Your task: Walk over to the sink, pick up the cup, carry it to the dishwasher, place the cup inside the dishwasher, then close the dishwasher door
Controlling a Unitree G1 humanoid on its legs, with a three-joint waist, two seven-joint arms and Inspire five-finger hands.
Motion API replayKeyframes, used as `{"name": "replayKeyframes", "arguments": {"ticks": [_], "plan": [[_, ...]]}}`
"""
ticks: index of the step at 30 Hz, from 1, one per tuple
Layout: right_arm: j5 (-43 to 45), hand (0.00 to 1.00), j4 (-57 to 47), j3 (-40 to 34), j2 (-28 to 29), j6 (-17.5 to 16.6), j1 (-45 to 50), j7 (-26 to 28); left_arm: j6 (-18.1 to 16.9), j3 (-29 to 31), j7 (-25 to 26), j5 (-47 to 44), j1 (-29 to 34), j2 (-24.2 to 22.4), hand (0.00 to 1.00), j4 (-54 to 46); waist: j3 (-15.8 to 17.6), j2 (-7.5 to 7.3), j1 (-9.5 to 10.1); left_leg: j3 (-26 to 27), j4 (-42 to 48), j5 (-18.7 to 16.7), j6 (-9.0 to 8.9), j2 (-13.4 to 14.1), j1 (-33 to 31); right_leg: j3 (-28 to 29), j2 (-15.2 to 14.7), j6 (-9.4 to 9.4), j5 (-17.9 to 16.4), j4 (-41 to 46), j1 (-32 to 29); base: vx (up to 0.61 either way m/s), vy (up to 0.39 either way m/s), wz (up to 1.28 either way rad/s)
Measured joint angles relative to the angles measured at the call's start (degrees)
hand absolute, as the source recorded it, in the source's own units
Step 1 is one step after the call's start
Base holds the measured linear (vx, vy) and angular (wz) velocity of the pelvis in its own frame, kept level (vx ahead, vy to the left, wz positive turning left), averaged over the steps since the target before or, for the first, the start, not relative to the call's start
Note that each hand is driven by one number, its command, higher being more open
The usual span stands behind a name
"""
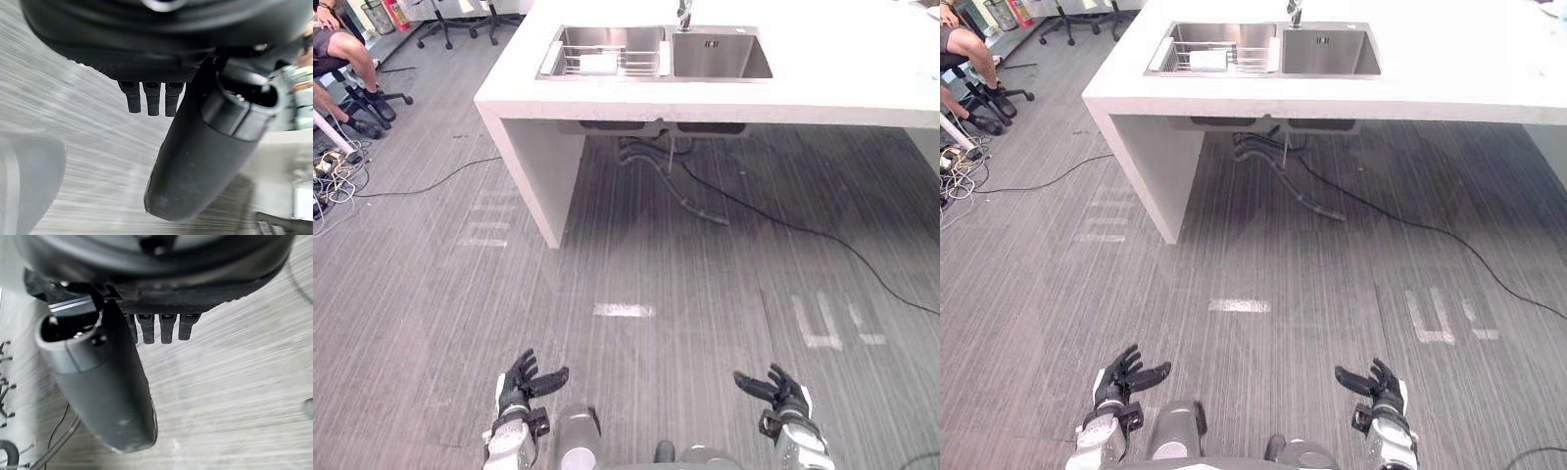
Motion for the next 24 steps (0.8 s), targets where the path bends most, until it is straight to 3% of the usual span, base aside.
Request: {"name": "replayKeyframes", "arguments": {"ticks": [1,3,4,5,6,7,8,9,10,11,14,16,17,18,19,20,21,22,23,24], "plan": [[-0.1,0.9,0.1,0.2,-0.3,0.0,0.2,-0.1,0.0,-0.4,1.4,0.1,0.2,-0.6,0.9,-5.7,0.2,-0.29,1.03,0.0,-22.3,5.2,-0.64,-4.8,0.3,0.6,-1.7,1.48,-2.3,-0.7,2.4,0.51,0.092,-0.2],[-0.1,0.9,1.0,0.2,-1.1,0.0,0.7,-0.2,0.0,-1.1,2.2,0.1,1.0,-1.0,0.9,-10.2,0.1,0.39,1.79,-0.8,-32.8,8.7,-1.15,-5.6,0.4,1.6,-1.2,2.81,-4.0,-1.4,4.3,0.51,0.137,-0.28],[-0.2,0.9,2.4,0.5,-1.3,0.2,1.1,-0.6,-0.1,-1.2,3.2,0.2,1.1,-0.7,0.9,-14.0,0.1,0.45,2.62,-1.5,-32.2,13.3,1.79,-6.1,0.5,2.3,-1.7,4.21,-6.2,-1.5,6.9,0.73,0.238,-0.29],[-0.3,0.9,3.0,0.7,-0.9,0.4,2.2,-0.6,-0.1,-1.1,4.2,0.3,1.2,-0.6,0.9,-17.2,-0.6,-1.39,2.58,-2.7,-30.6,16.4,5.63,-8.6,0.7,2.7,-3.7,5.73,-7.1,0.0,7.9,0.74,0.262,-0.17],[-0.4,0.9,3.0,0.6,-0.8,0.4,2.5,-0.6,-0.1,-1.1,4.5,0.7,1.3,-0.7,0.9,-18.9,-0.9,-2.0,2.5,-3.1,-30.2,16.4,6.82,-9.5,0.8,2.9,-5.0,6.48,-7.6,2.8,7.1,0.66,0.225,0.16],[-0.4,0.9,3.0,0.1,-0.7,0.4,3.2,-0.7,-0.1,-1.7,4.8,1.4,1.1,-0.9,0.9,-22.0,-1.1,-2.86,1.99,-2.8,-29.2,14.0,7.88,-11.0,1.4,3.9,-7.1,7.08,-7.9,12.9,3.0,0.65,0.229,0.22],[-0.4,0.9,3.2,-0.3,-0.5,0.4,3.9,-0.7,-0.1,-2.3,5.0,1.6,1.1,-0.7,0.9,-25.2,-0.9,-3.35,1.79,-2.9,-27.9,11.2,8.06,-12.0,3.1,5.4,-8.6,11.82,-5.5,27.1,-2.3,0.77,0.241,0.35],[-0.5,0.9,3.6,-0.3,0.1,0.4,4.1,-0.6,0.0,-2.3,5.6,2.5,1.2,-0.4,0.9,-28.1,-1.0,-4.01,0.94,-3.8,-26.7,8.4,8.24,-13.2,5.9,7.4,-10.2,19.66,-0.7,41.2,-7.7,0.63,0.176,0.25],[-0.6,0.9,3.7,-0.3,0.3,0.4,4.2,-0.5,0.0,-2.3,5.9,2.8,1.2,-0.3,0.9,-28.8,-1.0,-4.11,0.66,-4.1,-26.5,7.8,8.25,-13.4,6.6,7.7,-10.5,19.63,-0.7,44.7,-8.7,0.72,0.14,0.34],[-0.8,0.9,3.1,0.4,1.5,0.5,4.7,-0.2,0.0,-3.1,7.9,4.8,1.5,0.0,0.9,-34.2,-0.9,-4.0,-0.18,-5.8,-26.3,4.3,8.21,-13.8,12.7,7.1,-12.4,16.97,-1.8,59.1,-14.9,0.58,0.087,0.2],[-0.9,0.9,0.2,3.0,3.3,0.4,6.0,0.4,-0.3,-4.6,10.5,6.1,1.8,0.0,0.9,-42.7,-1.1,-3.5,-0.89,-7.9,-28.4,1.4,7.44,-12.7,20.2,3.9,-13.0,11.16,-4.7,61.7,-20.8,0.47,0.032,0.25],[-1.3,0.9,-1.4,4.9,4.2,-0.6,6.5,1.3,-3.7,-6.2,13.0,9.0,0.6,0.6,0.9,-48.1,-1.6,-3.22,-1.43,-9.1,-32.0,-1.1,6.32,-11.5,27.0,1.3,-13.1,7.82,-6.7,53.6,-28.0,0.56,-0.082,0.34],[-1.3,0.9,-1.9,5.0,4.2,-0.6,6.5,1.4,-3.9,-6.6,13.6,9.8,0.0,0.7,0.9,-48.6,-1.6,-3.27,-1.67,-9.3,-32.5,-1.3,6.06,-11.3,28.4,1.0,-12.9,7.54,-6.9,50.7,-29.2,0.67,-0.197,0.57],[-1.3,0.9,-2.1,5.0,4.1,-0.9,6.5,1.4,-4.4,-6.8,14.7,11.0,-1.2,0.6,0.9,-48.9,-1.8,-2.03,-2.75,-10.5,-33.2,-2.3,4.91,-9.8,31.3,0.8,-11.4,7.54,-6.2,40.9,-31.7,0.57,-0.206,0.54],[-1.3,0.9,-2.1,5.0,4.0,-1.0,6.5,1.4,-4.4,-6.7,15.2,11.7,-1.7,0.7,0.9,-48.8,-1.9,-1.82,-3.18,-11.3,-33.5,-2.9,4.31,-9.3,32.3,1.4,-10.5,8.08,-5.1,35.3,-32.1,0.57,-0.246,0.8],[-1.3,0.9,-2.0,5.0,4.0,-1.1,7.3,1.5,-4.4,-6.7,16.0,13.7,-3.0,1.2,0.9,-48.2,-3.0,-2.23,-3.86,-13.0,-34.1,-4.3,3.15,-8.9,33.4,4.3,-9.0,8.6,-1.0,22.9,-32.4,0.6,-0.299,0.97],[-1.3,0.9,-1.3,5.0,3.2,-1.1,8.2,1.6,-4.3,-6.9,16.5,15.0,-4.3,2.0,0.9,-46.9,-3.5,-2.6,-4.58,-15.7,-33.9,-6.0,1.6,-8.8,35.3,6.5,-8.1,7.79,8.9,19.8,-31.4,0.63,-0.323,0.96],[-1.3,0.9,-0.6,5.0,2.2,-1.1,8.5,1.6,-4.2,-7.1,16.4,16.0,-4.6,1.8,0.9,-45.7,-3.5,-1.38,-4.72,-16.6,-33.8,-6.5,1.23,-7.6,36.2,6.5,-7.2,6.07,9.3,21.1,-31.0,0.67,-0.338,0.59],[-1.3,0.9,0.0,5.0,1.0,-0.9,8.4,1.6,-3.0,-7.6,16.2,16.9,-4.6,2.5,0.9,-45.1,-3.9,0.33,-4.11,-16.8,-33.0,-6.0,0.87,-5.4,36.7,5.4,-6.3,4.83,5.9,25.0,-31.2,0.65,-0.33,0.22],[-1.3,0.9,-0.1,5.0,0.8,-0.9,8.4,1.7,-2.7,-8.1,16.2,17.2,-5.0,2.9,0.9,-45.1,-4.0,0.43,-4.16,-17.0,-32.1,-5.3,0.06,-5.0,36.6,4.7,-6.4,4.22,4.1,26.8,-31.1,0.64,-0.312,0.4]]}}
